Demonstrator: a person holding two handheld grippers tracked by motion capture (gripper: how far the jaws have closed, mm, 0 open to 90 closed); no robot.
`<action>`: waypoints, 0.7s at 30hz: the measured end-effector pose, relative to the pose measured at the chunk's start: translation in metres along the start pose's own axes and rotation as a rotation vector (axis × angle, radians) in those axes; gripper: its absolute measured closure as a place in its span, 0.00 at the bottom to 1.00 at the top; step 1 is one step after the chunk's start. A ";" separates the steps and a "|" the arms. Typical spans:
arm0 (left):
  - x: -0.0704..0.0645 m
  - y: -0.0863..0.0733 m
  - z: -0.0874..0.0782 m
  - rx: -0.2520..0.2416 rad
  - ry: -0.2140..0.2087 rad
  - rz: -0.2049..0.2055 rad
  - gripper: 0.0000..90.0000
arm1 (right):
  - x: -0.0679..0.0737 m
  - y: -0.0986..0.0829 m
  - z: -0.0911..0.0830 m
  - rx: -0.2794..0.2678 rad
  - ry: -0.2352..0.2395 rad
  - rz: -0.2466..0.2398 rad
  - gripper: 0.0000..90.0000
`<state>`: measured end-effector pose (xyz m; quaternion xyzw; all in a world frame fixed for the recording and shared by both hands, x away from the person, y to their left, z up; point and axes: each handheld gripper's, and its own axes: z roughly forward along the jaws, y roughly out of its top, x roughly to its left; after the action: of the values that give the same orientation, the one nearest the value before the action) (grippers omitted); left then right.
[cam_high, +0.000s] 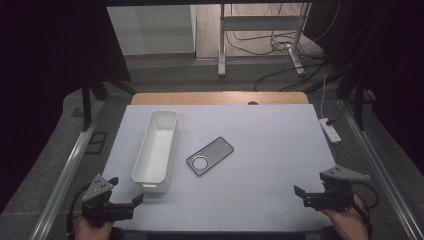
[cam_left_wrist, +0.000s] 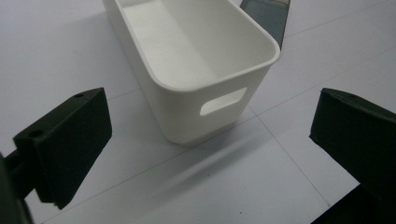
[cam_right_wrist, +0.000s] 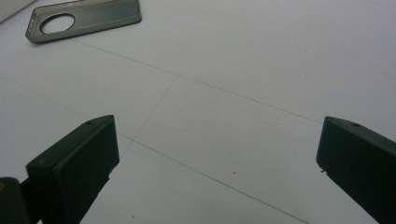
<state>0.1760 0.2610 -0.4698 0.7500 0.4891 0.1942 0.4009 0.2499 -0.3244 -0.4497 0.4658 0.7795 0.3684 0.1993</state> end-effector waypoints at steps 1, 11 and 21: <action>0.000 0.000 0.000 0.000 0.000 0.000 0.00 | 0.000 0.000 0.000 0.000 0.000 0.000 0.00; 0.001 0.000 0.000 0.005 -0.018 -0.003 0.00 | 0.000 0.001 0.002 0.016 0.018 -0.012 0.00; 0.001 0.000 0.001 0.007 -0.029 0.001 0.00 | 0.000 0.002 0.004 0.033 0.030 -0.016 0.00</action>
<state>0.1774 0.2617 -0.4701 0.7543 0.4835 0.1820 0.4052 0.2530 -0.3220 -0.4509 0.4572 0.7921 0.3606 0.1830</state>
